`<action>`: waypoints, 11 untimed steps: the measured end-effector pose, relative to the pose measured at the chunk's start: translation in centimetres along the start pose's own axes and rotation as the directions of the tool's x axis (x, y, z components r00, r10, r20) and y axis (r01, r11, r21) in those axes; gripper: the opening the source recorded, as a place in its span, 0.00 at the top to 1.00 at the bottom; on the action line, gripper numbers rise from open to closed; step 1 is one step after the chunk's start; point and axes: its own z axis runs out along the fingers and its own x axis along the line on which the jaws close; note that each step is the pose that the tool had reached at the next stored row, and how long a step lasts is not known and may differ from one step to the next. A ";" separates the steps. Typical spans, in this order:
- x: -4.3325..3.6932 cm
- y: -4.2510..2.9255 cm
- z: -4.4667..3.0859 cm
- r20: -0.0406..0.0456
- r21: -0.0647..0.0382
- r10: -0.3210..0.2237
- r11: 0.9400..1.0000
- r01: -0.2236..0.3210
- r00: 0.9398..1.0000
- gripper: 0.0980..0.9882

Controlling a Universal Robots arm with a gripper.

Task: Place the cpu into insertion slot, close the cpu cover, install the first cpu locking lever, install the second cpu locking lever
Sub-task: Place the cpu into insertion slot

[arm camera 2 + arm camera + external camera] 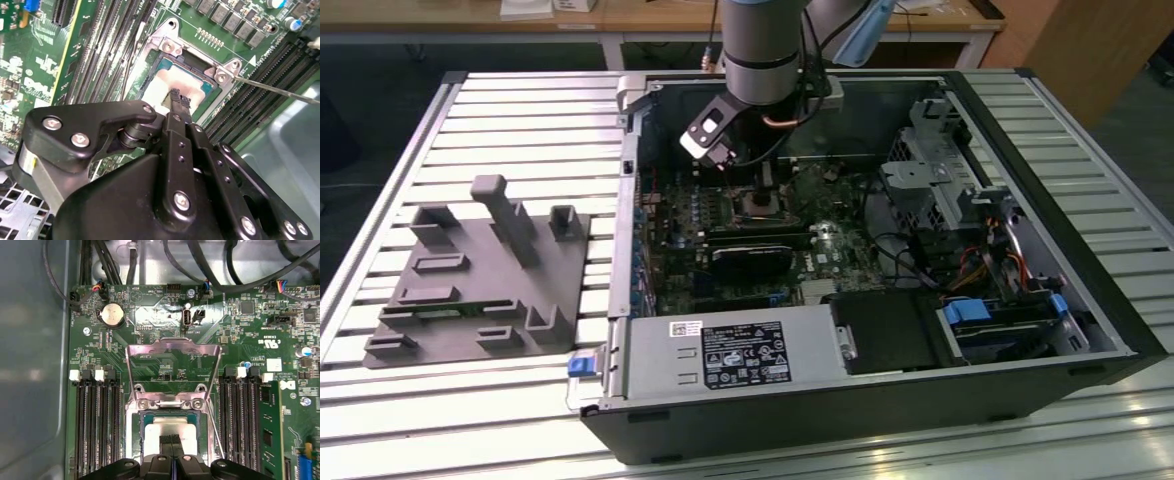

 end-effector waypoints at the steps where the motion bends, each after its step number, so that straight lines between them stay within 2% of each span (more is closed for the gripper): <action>1: 0.00 0.01 -0.19 0.000 0.000 0.000 1.000 0.000 1.000 0.99; 11: 0.01 0.20 -2.38 0.000 -0.001 0.000 1.000 0.000 1.000 0.99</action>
